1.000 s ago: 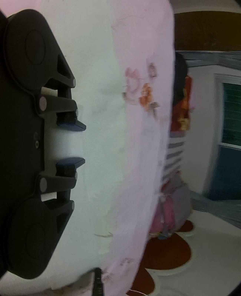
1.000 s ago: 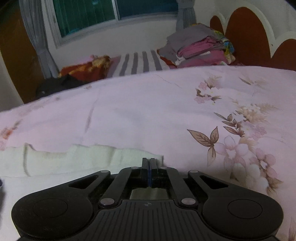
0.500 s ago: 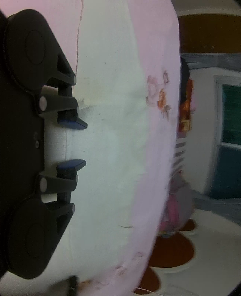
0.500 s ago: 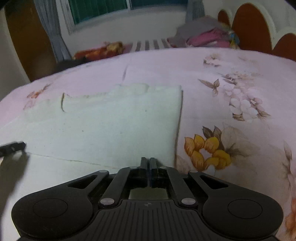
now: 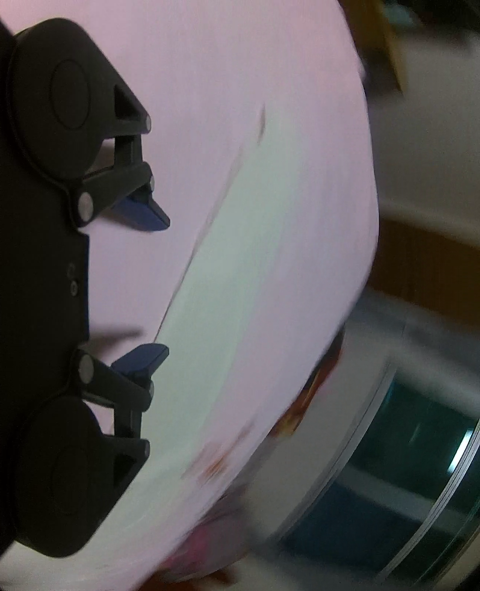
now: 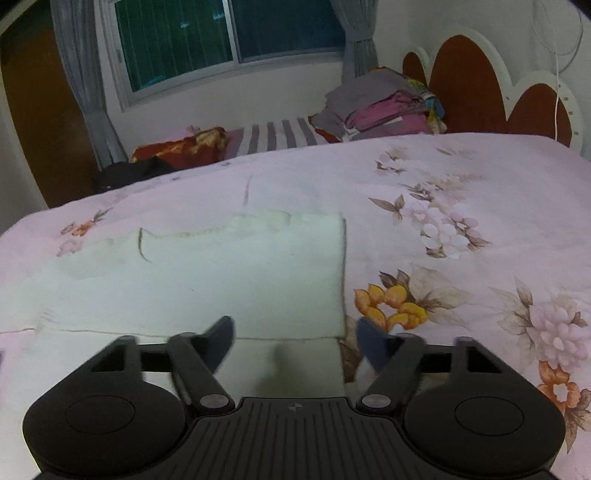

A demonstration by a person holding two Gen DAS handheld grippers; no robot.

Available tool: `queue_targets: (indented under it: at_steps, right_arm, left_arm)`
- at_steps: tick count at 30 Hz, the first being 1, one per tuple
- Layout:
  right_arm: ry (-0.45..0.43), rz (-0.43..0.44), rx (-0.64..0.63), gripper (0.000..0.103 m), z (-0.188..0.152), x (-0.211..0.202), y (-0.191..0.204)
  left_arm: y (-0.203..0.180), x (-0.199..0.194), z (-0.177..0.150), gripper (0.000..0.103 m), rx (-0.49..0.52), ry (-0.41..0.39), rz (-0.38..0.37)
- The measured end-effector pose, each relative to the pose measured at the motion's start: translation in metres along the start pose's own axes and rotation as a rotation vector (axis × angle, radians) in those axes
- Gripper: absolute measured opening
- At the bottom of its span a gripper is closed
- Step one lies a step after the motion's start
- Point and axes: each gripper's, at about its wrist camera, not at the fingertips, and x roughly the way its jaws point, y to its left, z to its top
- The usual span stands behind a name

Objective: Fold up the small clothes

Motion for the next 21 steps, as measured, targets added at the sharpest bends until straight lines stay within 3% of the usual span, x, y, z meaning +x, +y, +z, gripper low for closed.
queue_targets:
  at_steps: [3,5,12,15,17,18,21]
  right_arm:
    - [0.003,0.017,0.011,0.060,0.002,0.003,0.010]
    - [0.011,0.013,0.001,0.060,0.003,0.007,0.021]
    - [0.027,0.009,0.027,0.060,0.008,0.017,0.042]
    - [0.025,0.007,0.019,0.060,0.010,0.018,0.049]
    - [0.026,0.006,0.007,0.060,0.010,0.019,0.051]
    - [0.026,0.006,0.005,0.060,0.010,0.019,0.052]
    - [0.020,0.004,0.016,0.060,0.012,0.018,0.050]
  left_arm:
    - [0.041,0.005,0.022,0.063,-0.126,-0.040,0.049]
    - [0.058,0.014,0.033,0.058,-0.209,-0.043,0.029]
    - [0.093,0.048,0.057,0.056,-0.462,-0.045,-0.072]
    - [0.090,0.059,0.061,0.041,-0.451,-0.039,-0.082]
    - [0.087,0.068,0.063,0.003,-0.409,-0.013,-0.099]
    - [0.089,0.067,0.062,0.002,-0.397,-0.003,-0.104]
    - [0.087,0.057,0.069,0.002,-0.395,-0.087,-0.109]
